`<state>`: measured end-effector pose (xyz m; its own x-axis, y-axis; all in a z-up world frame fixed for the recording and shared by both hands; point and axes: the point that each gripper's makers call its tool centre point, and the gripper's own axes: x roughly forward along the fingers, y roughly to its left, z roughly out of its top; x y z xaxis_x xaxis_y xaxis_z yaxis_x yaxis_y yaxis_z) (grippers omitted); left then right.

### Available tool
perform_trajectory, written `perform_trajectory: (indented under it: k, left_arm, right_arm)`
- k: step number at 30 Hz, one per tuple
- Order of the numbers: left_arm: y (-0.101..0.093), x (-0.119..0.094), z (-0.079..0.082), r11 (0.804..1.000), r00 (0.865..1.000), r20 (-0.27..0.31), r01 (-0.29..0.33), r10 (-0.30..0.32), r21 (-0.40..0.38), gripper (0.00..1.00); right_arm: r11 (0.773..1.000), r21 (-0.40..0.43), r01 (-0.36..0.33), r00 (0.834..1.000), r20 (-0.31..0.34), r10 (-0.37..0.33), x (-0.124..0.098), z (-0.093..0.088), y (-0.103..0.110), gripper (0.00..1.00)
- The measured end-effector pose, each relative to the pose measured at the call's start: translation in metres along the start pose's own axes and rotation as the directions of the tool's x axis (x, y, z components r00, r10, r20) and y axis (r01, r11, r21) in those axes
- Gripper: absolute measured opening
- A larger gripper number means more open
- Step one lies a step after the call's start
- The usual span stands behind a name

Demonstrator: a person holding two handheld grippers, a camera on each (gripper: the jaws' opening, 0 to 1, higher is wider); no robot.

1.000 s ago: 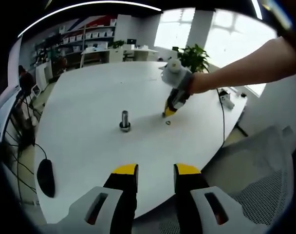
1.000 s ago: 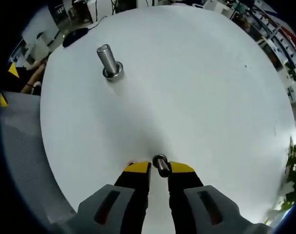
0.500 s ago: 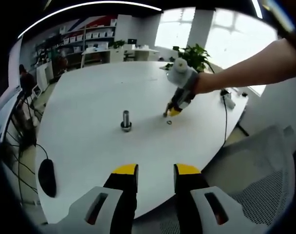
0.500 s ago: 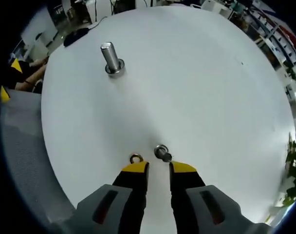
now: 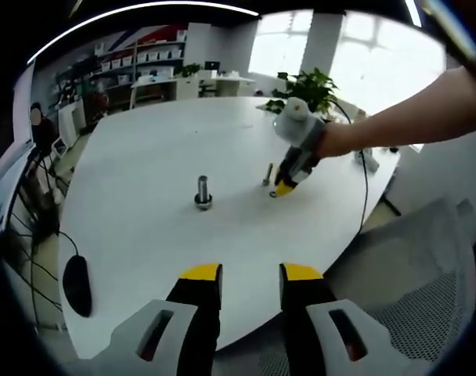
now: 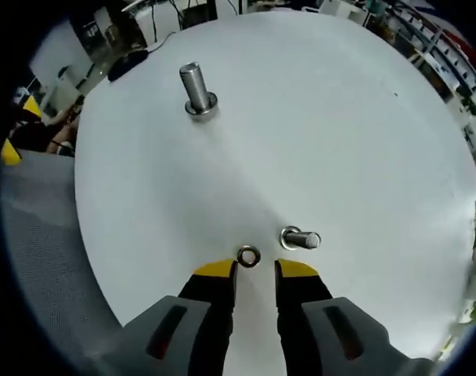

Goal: Place the washer onto the threaded stud by aligning its center hole with the stud, sliding it down to the base, and recovering from edge contact or off-axis alignment until the washer reaches the visible bottom stop.

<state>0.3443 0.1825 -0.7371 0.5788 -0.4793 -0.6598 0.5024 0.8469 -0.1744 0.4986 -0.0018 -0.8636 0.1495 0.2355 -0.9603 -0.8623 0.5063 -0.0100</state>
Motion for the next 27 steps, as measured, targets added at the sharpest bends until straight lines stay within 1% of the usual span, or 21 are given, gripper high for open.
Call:
perform_trajectory:
  k: [4,7,10,13,15,17,20,23,25,27]
  left_arm:
    - [-0.0007,0.0006,-0.0005,1.000,1.000,-0.003,0.003,-0.003,0.003,0.27]
    - [-0.0006,0.0006,-0.0008,1.000,1.000,-0.005,0.002,-0.002,0.003,0.27]
    - [0.0003,0.0005,-0.0012,1.000,1.000,-0.006,-0.001,0.001,0.000,0.27]
    - [0.0004,0.0005,-0.0012,1.000,1.000,-0.006,0.001,-0.001,-0.003,0.27]
    - [0.0004,0.0004,-0.0015,1.000,1.000,-0.007,0.000,0.000,-0.003,0.27]
    - [0.0005,0.0004,-0.0013,1.000,1.000,-0.006,-0.001,0.001,-0.003,0.27]
    - [0.0008,0.0004,-0.0009,1.000,1.000,-0.004,-0.001,0.001,-0.005,0.27]
    - [0.0005,0.0006,-0.0010,1.000,1.000,-0.006,0.001,-0.001,-0.003,0.27]
    - [0.0003,0.0009,-0.0013,1.000,1.000,-0.007,0.002,-0.002,-0.003,0.27]
    - [0.0001,0.0010,-0.0015,1.000,1.000,-0.008,0.002,-0.002,-0.002,0.27]
  right_arm:
    - [1.000,0.006,-0.011,1.000,0.005,0.011,0.0027,0.0016,0.0015,0.22]
    - [1.000,-0.001,-0.017,1.000,0.008,0.017,0.0036,0.0030,0.0037,0.22]
    - [1.000,-0.014,-0.017,1.000,-0.004,0.017,0.0059,0.0012,0.0032,0.22]
    - [1.000,-0.018,-0.017,1.000,0.001,0.017,0.0057,0.0027,0.0032,0.21]
    - [0.999,-0.042,-0.008,1.000,-0.005,0.007,0.0065,0.0021,0.0017,0.20]
    - [0.999,-0.044,-0.010,1.000,-0.004,0.010,0.0067,0.0021,0.0028,0.19]
    - [0.998,-0.069,-0.011,1.000,-0.008,0.010,0.0053,0.0006,0.0057,0.16]
    - [0.997,-0.082,-0.014,1.000,-0.007,0.014,0.0053,0.0004,0.0052,0.16]
    - [0.994,-0.113,-0.013,1.000,-0.021,0.011,0.0066,0.0007,0.0049,0.16]
    - [0.992,-0.122,-0.012,0.999,-0.031,0.008,0.0070,0.0012,0.0057,0.16]
